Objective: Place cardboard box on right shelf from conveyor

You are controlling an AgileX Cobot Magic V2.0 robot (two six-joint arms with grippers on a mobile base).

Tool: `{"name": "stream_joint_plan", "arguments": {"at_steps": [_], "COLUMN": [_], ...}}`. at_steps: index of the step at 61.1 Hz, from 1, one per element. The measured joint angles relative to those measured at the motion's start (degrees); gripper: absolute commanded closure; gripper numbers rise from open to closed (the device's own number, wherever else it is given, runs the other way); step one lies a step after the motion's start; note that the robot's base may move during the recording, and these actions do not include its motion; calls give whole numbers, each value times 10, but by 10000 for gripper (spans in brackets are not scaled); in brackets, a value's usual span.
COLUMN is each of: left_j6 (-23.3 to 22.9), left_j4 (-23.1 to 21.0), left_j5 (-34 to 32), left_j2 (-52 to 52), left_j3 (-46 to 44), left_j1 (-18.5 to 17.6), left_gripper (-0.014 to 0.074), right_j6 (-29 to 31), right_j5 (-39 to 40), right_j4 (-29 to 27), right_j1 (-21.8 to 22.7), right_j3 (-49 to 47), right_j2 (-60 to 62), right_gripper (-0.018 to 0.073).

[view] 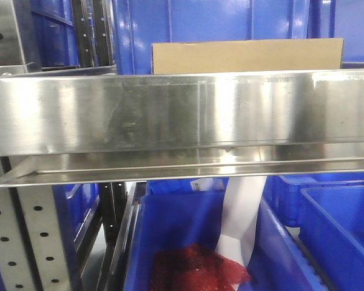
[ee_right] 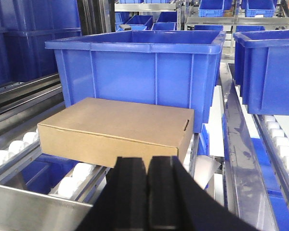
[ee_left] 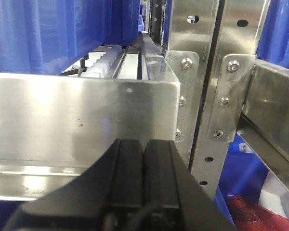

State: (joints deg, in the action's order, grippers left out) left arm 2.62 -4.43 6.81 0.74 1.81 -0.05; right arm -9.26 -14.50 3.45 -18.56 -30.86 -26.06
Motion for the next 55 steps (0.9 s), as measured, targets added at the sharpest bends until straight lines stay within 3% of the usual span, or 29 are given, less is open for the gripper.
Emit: {"name": "stream_joint_plan", "arguments": {"at_steps": [15, 26, 42, 55], "left_j6": [0, 0, 0, 0], "left_j4": [0, 0, 0, 0], "left_j5": [0, 0, 0, 0], "left_j2": [0, 0, 0, 0], "left_j3": [0, 0, 0, 0], "left_j1": [0, 0, 0, 0], "left_gripper": [713, 712, 713, 713], "right_j6": [4, 78, 115, 115], "right_j5": [1, 7, 44, 48], "right_j4": [-3, -57, -87, -88], "right_j1": [2, 50, 145, 172], "right_j3": [0, 12, 142, 247], "right_j2": [0, 10, 125, 241], "right_gripper": [500, 500, 500, 500]}}
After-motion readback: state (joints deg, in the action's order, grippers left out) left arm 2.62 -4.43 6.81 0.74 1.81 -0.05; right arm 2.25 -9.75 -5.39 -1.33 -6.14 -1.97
